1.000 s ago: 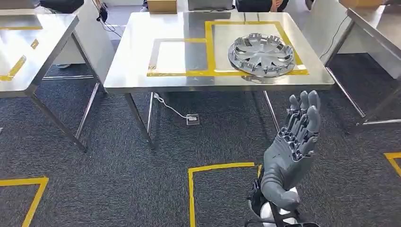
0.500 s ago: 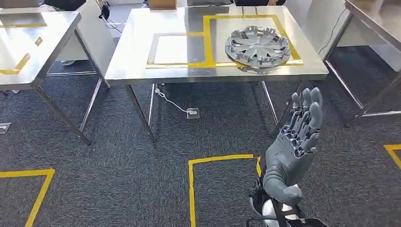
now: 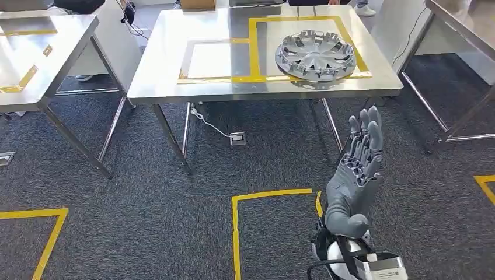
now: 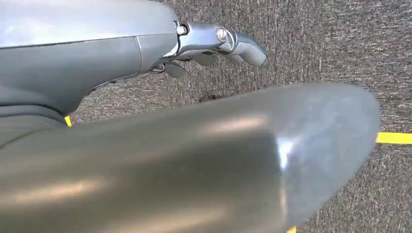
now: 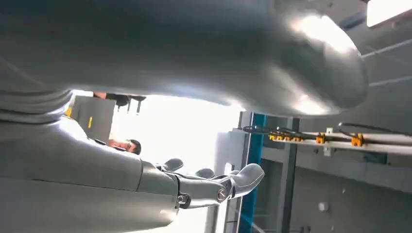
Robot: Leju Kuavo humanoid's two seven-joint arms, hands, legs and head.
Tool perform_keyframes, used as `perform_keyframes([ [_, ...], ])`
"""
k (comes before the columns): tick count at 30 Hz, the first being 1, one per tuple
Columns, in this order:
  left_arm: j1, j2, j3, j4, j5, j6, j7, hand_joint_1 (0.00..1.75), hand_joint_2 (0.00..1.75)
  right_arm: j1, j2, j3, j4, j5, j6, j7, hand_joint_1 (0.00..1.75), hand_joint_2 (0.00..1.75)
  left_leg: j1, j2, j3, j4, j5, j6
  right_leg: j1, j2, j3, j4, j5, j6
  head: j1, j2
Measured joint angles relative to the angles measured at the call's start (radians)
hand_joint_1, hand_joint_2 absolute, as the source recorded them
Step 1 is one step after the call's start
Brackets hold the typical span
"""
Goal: Take the parts from the cabinet and place them on the table.
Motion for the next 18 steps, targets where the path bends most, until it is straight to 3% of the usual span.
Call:
perform_keyframes([
  [6, 0.000, 0.000, 0.000, 0.000, -0.003, 0.000, 0.000, 0.00, 0.00, 0.011, 0.015, -0.020, 0.048, 0.119, -0.006, 0.008, 0.00, 0.00, -0.002, 0.000, -0.007, 0.008, -0.004, 0.006, -0.003, 0.000, -0.002, 0.000, 0.001, 0.007, 0.000, 0.000],
  [8, 0.000, 0.000, 0.000, 0.000, -0.004, -0.002, 0.000, 0.00, 0.00, 0.008, 0.026, -0.043, 0.114, 0.153, 0.004, 0.043, 0.00, 0.00, -0.003, 0.000, -0.010, 0.012, -0.007, 0.010, -0.003, 0.000, -0.002, 0.000, 0.001, 0.011, 0.000, 0.000],
  [11, -0.001, 0.000, 0.000, 0.000, -0.013, -0.010, 0.000, 0.00, 0.00, -0.029, 0.049, -0.124, 0.317, 0.145, 0.045, 0.131, 0.00, 0.00, -0.006, -0.002, -0.015, 0.017, -0.009, 0.018, -0.005, -0.003, -0.002, -0.001, 0.002, 0.020, 0.000, 0.000],
  [12, -0.001, 0.000, 0.000, 0.000, -0.015, -0.012, 0.000, 0.00, 0.00, -0.056, 0.055, -0.155, 0.402, 0.143, 0.055, 0.141, 0.00, 0.00, -0.007, -0.005, -0.016, 0.015, -0.008, 0.022, -0.006, -0.005, -0.001, -0.006, 0.004, 0.024, -0.001, 0.000],
  [13, -0.002, -0.001, 0.000, 0.000, -0.018, -0.014, 0.000, 0.00, 0.00, -0.088, 0.060, -0.199, 0.534, 0.132, 0.064, 0.134, 0.00, 0.00, 0.003, -0.007, -0.009, 0.000, 0.001, 0.029, 0.001, -0.009, 0.002, -0.009, 0.002, 0.031, -0.002, 0.000],
  [14, -0.003, -0.003, 0.000, 0.000, -0.021, -0.017, 0.000, 0.00, 0.00, -0.116, 0.061, -0.244, 0.675, 0.124, 0.069, 0.137, 0.00, 0.00, 0.007, -0.014, -0.006, -0.011, 0.010, 0.032, -0.004, -0.004, -0.001, 0.010, -0.010, 0.035, -0.003, 0.000],
  [15, -0.005, -0.004, 0.000, 0.000, -0.021, -0.019, 0.001, 0.00, 0.00, -0.140, 0.060, -0.284, 0.801, 0.125, 0.078, 0.146, 0.00, 0.00, 0.009, -0.021, -0.008, -0.014, 0.016, 0.040, -0.008, -0.002, -0.024, 0.058, -0.047, 0.040, 0.002, 0.000],
  [17, -0.002, -0.004, 0.000, 0.000, -0.025, -0.020, 0.007, 0.00, 0.00, -0.168, 0.058, -0.340, 1.013, 0.150, 0.069, 0.202, 0.00, 0.00, 0.009, -0.039, -0.017, -0.013, 0.019, 0.040, -0.015, 0.002, -0.097, 0.212, -0.129, 0.051, 0.007, 0.000],
  [18, 0.001, -0.004, 0.000, 0.000, -0.034, -0.020, 0.015, 0.00, 0.00, -0.171, 0.058, -0.360, 1.108, 0.166, 0.063, 0.262, 0.00, 0.00, 0.009, -0.045, -0.020, -0.011, 0.020, 0.039, -0.017, 0.002, -0.124, 0.268, -0.150, 0.054, 0.006, 0.000],
])
